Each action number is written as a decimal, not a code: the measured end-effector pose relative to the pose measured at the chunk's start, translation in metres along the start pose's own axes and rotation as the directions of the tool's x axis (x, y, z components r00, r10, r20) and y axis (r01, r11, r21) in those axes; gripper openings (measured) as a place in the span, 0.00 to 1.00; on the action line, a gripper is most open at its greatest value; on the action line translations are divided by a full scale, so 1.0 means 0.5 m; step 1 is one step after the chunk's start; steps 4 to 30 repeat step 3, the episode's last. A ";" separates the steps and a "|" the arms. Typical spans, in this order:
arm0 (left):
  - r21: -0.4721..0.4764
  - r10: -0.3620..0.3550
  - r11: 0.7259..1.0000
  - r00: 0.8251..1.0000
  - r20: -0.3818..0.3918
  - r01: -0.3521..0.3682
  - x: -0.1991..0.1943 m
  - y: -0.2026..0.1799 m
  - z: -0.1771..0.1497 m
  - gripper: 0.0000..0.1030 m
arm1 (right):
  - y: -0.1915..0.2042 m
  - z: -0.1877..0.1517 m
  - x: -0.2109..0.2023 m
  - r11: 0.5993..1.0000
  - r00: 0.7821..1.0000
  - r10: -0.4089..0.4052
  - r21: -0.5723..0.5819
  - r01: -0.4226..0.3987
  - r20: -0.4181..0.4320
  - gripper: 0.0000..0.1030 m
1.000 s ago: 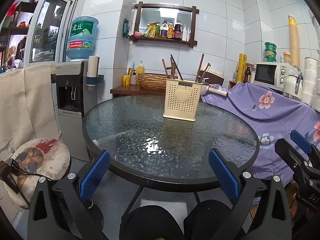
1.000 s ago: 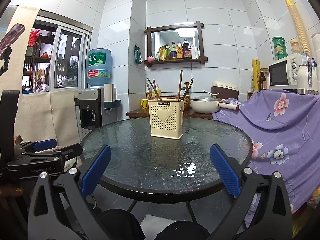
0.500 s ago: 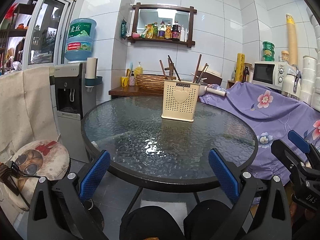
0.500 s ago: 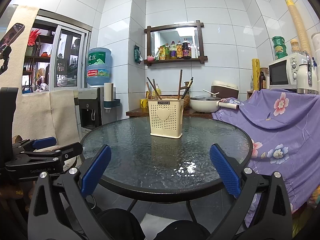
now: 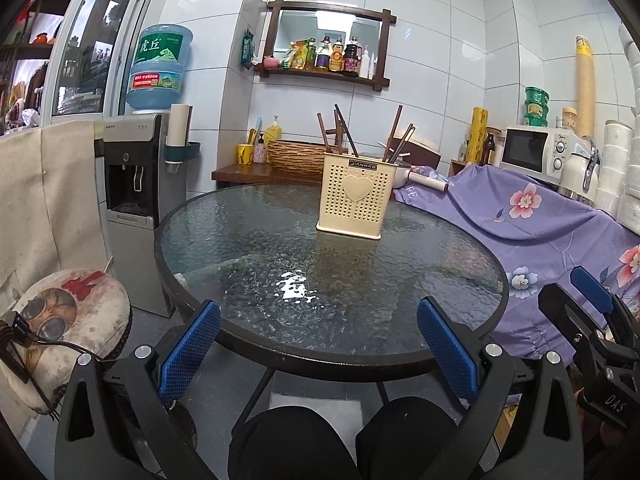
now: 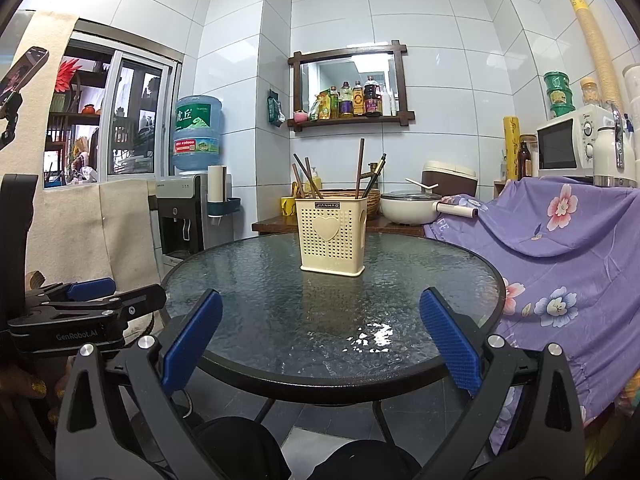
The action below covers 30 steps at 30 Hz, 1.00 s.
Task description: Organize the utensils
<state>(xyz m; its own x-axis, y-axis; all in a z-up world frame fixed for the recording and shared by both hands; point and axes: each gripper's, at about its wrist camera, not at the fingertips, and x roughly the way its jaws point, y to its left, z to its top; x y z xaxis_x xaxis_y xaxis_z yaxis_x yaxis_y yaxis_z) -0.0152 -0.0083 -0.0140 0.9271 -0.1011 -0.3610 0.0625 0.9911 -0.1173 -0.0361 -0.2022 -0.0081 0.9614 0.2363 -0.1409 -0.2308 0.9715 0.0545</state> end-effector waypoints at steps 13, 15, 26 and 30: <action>-0.003 -0.002 1.000 1.000 -0.009 0.002 0.002 0.001 0.000 0.94 | 0.000 -0.002 0.001 1.000 1.000 0.000 0.001 0.000 -0.001 0.94; -0.003 -0.002 1.000 1.000 -0.009 0.002 0.002 0.001 0.000 0.94 | 0.000 -0.002 0.001 1.000 1.000 0.000 0.001 0.000 -0.001 0.94; -0.003 -0.002 1.000 1.000 -0.009 0.002 0.002 0.001 0.000 0.94 | 0.000 -0.002 0.001 1.000 1.000 0.000 0.001 0.000 -0.001 0.94; -0.003 -0.002 1.000 1.000 -0.009 0.002 0.002 0.001 0.000 0.94 | 0.000 -0.002 0.001 1.000 1.000 0.000 0.001 0.000 -0.001 0.94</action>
